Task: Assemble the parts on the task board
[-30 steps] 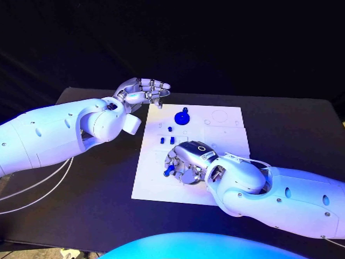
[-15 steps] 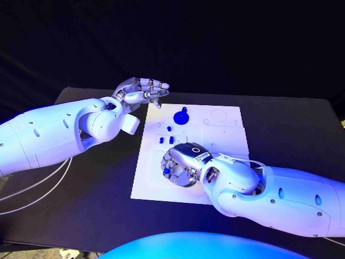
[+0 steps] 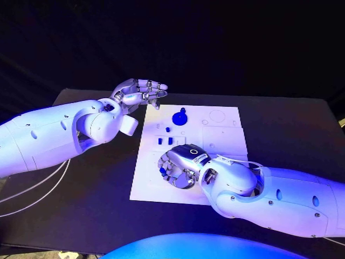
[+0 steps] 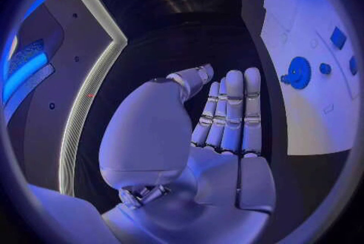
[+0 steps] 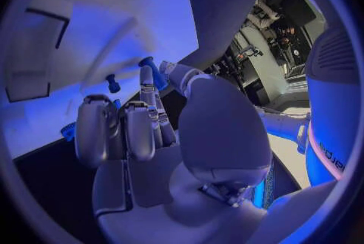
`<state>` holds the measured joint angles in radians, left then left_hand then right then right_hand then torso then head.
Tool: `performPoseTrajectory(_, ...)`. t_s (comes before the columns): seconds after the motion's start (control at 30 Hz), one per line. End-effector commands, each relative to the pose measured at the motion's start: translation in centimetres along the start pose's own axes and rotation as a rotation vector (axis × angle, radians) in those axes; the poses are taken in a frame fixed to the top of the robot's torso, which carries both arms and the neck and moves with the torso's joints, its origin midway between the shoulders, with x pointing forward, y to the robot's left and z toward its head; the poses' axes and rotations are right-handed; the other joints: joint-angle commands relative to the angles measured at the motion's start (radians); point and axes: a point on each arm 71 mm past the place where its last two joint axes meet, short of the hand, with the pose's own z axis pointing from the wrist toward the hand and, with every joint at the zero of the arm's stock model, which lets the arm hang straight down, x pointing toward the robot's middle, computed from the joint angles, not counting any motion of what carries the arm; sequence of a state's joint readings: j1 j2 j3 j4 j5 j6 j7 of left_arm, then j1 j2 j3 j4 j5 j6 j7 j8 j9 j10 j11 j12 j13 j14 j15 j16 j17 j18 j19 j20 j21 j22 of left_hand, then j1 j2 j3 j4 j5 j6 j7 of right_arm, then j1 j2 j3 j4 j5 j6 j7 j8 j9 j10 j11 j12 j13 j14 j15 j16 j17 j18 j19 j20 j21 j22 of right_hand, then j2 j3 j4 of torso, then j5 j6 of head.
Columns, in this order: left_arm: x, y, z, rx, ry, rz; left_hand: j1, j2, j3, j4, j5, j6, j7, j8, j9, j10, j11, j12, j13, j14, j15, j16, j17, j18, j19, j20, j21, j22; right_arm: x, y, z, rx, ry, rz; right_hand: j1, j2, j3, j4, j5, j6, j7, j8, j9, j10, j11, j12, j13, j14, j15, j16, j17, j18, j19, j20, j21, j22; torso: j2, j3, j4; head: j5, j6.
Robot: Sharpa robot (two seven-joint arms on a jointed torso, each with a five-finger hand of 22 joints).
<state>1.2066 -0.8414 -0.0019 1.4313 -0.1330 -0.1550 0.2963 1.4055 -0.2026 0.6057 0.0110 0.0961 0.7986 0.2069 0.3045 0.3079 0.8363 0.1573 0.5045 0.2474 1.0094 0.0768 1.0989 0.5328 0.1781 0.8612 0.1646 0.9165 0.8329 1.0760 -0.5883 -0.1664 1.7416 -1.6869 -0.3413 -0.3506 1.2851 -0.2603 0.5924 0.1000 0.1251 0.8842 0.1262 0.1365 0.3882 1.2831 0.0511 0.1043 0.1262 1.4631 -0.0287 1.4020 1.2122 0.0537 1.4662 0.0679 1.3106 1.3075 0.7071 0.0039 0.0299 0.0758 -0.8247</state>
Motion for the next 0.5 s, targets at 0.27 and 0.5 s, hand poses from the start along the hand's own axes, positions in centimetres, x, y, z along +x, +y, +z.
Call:
performPoseTrajectory(0.27, 0.0, -0.1, -0.1, 0.008, 0.013, -0.009, -0.002, 0.006, -0.005, 0.002, 0.004, -0.006, 0.014, 0.003, -0.001, -0.006, -0.003, 0.007, 0.000, -0.006, -0.001, 0.000, -0.001, 0.007, -0.001, 0.005, -0.003, -0.001, -0.5, 0.0, -1.1, -0.012, -0.042, 0.007, -0.005, -0.016, -0.045, 0.001, -0.004, -0.055, -0.011, -0.028, -0.012, 0.002, -0.010, -0.001, 0.011, 0.041, -0.007, 0.008, 0.003, -0.004, 0.050, -0.004, -0.003, 0.150, 0.000, 0.0012, -0.0015, -0.003, 0.002)
performPoseTrajectory(0.5, -0.2, -0.1, -0.2, 0.007, 0.008, -0.008, -0.002, 0.006, -0.005, 0.002, 0.004, -0.006, 0.014, 0.003, -0.001, -0.006, -0.003, 0.007, 0.000, -0.006, -0.001, 0.000, -0.001, 0.007, -0.001, 0.005, -0.003, -0.001, -1.9, -0.7, -2.7, -0.007, -0.105, 0.055, 0.017, -0.003, -0.107, 0.004, -0.001, -0.072, -0.020, -0.035, -0.016, 0.023, -0.021, 0.014, 0.030, 0.045, -0.016, 0.016, 0.019, -0.008, 0.056, -0.011, 0.019, 0.161, -0.001, 0.0018, -0.0021, -0.008, 0.005)
